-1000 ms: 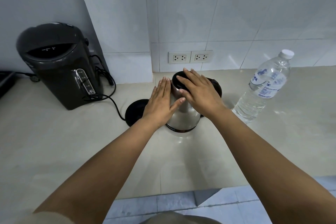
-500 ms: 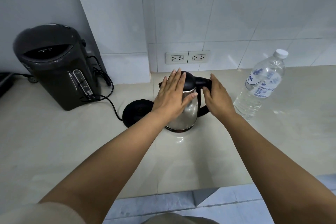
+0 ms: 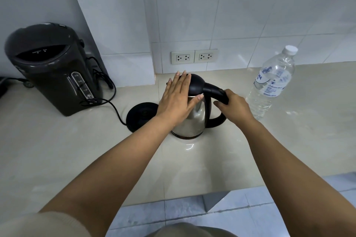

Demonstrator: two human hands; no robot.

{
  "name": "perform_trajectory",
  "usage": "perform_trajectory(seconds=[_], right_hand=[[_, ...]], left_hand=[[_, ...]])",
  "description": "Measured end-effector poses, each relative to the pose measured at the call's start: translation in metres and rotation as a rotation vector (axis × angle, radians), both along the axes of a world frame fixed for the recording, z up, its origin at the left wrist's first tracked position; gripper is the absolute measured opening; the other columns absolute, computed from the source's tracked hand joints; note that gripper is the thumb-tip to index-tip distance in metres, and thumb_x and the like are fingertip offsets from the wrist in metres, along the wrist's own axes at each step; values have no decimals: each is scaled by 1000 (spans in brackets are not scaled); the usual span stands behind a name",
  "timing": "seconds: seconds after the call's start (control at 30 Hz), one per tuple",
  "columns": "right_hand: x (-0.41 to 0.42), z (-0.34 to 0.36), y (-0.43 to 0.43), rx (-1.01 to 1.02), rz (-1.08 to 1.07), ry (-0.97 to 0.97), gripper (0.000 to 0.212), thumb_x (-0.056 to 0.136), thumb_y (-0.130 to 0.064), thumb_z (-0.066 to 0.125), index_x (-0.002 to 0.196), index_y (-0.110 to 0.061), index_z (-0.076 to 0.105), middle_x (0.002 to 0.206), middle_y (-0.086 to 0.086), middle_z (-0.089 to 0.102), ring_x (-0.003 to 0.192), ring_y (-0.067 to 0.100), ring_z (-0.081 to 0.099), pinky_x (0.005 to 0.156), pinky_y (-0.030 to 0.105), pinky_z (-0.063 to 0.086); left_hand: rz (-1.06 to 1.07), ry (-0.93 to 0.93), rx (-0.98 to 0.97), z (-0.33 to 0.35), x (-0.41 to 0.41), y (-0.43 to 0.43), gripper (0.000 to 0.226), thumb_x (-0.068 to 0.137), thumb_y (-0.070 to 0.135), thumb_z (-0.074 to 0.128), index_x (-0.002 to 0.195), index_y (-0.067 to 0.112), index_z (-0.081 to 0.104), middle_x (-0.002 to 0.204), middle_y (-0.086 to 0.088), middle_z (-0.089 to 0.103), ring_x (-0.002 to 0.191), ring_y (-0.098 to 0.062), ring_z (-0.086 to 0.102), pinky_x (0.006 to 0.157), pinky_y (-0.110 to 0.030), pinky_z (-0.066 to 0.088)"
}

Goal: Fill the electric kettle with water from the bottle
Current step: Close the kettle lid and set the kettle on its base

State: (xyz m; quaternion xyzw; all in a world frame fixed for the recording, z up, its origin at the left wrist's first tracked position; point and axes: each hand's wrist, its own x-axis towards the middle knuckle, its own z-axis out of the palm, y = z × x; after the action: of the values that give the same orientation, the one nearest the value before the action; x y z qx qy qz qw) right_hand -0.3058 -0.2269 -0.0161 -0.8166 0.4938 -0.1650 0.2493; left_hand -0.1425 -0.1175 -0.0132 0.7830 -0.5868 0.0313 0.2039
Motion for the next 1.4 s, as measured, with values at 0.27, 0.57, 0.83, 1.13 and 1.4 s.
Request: perform_trajectory(seconds=[0.27, 0.57, 0.83, 1.13, 1.4], right_hand=[[3, 5, 12, -5, -55, 56, 26, 89, -17, 54, 113, -10, 49, 89, 9, 57, 78, 32, 51, 68, 33, 41], [6, 9, 22, -38, -114, 17, 24, 90, -20, 55, 111, -8, 50, 99, 13, 62, 85, 33, 53, 70, 32, 36], [35, 31, 22, -40, -121, -62, 26, 89, -28, 55, 111, -15, 51, 102, 9, 63, 94, 36, 58, 79, 39, 47], [100, 35, 36, -50, -4, -126, 25, 89, -24, 56, 112, -13, 52, 104, 9, 64, 97, 35, 58, 82, 38, 45], [140, 19, 43, -4, 92, -58, 28, 88, -25, 58, 114, -16, 53, 104, 9, 65, 98, 33, 58, 76, 31, 39]], left_hand=[[4, 13, -6, 0, -6, 3, 74, 99, 57, 24, 156, 13, 5, 163, -2, 1, 149, -13, -9, 121, -34, -7], [-39, 17, -42, 4, 0, 8, 76, 98, 59, 25, 156, 14, 5, 164, -1, 1, 149, -12, -10, 121, -33, -7], [4, -42, -169, 31, 24, 8, 74, 99, 56, 30, 156, 12, 12, 163, -2, 7, 150, -15, -5, 121, -34, -5], [113, -55, -158, 35, 77, 35, 73, 100, 55, 28, 156, 12, 10, 163, -3, 7, 150, -15, -6, 121, -35, -6], [190, -48, -148, 15, 105, 60, 73, 100, 55, 30, 155, 10, 15, 163, -4, 11, 150, -17, -3, 122, -36, -4]])
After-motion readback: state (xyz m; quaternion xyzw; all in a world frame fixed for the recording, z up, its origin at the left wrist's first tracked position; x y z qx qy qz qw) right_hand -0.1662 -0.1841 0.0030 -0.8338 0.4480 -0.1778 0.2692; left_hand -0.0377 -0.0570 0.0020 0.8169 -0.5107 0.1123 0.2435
